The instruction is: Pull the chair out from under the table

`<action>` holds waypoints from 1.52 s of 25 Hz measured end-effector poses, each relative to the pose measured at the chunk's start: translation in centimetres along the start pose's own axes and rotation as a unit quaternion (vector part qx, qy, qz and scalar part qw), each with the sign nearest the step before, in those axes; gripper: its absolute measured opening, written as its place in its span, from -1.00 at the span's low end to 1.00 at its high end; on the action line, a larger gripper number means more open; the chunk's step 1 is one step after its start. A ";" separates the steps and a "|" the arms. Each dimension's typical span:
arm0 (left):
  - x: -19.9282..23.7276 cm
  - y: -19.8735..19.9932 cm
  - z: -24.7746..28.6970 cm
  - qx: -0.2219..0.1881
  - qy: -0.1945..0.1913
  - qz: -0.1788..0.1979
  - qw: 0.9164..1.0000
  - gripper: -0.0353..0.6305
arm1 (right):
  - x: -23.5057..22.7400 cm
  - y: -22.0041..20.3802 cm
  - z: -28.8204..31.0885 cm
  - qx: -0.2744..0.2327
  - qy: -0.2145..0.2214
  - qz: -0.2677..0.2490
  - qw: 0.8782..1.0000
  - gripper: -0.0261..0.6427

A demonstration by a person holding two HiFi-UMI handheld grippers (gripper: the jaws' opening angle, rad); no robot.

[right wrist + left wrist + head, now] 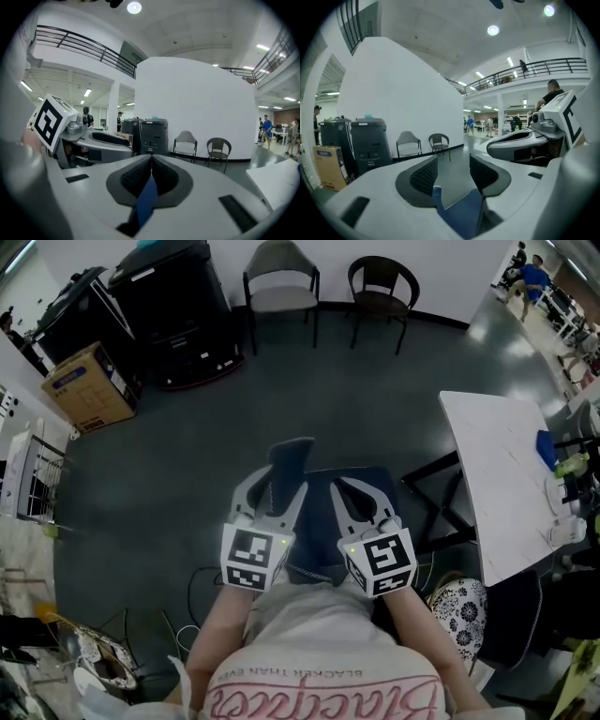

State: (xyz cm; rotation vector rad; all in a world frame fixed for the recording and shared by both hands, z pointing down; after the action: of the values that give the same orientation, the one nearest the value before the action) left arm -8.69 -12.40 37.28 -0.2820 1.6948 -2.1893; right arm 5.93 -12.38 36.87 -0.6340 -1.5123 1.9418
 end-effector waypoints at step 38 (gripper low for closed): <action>-6.4 3.3 0.3 -0.110 -0.066 0.021 0.992 -0.88 | -0.9 1.1 -3.9 -0.051 -0.027 -0.026 0.998 -0.91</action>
State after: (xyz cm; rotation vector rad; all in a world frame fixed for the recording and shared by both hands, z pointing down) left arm -2.25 -10.84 34.59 -0.4334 1.8505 -1.9108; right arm 9.01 -10.54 34.86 -0.5852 -1.6534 1.8655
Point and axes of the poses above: the fingertips, and each gripper's own axes: z forward along the fingers, x to its left, y out of its top, the point moved 7 cm from there along -z, backward along the fingers, and after that the axes turned 6 degrees about y, right-handed, at the moved point
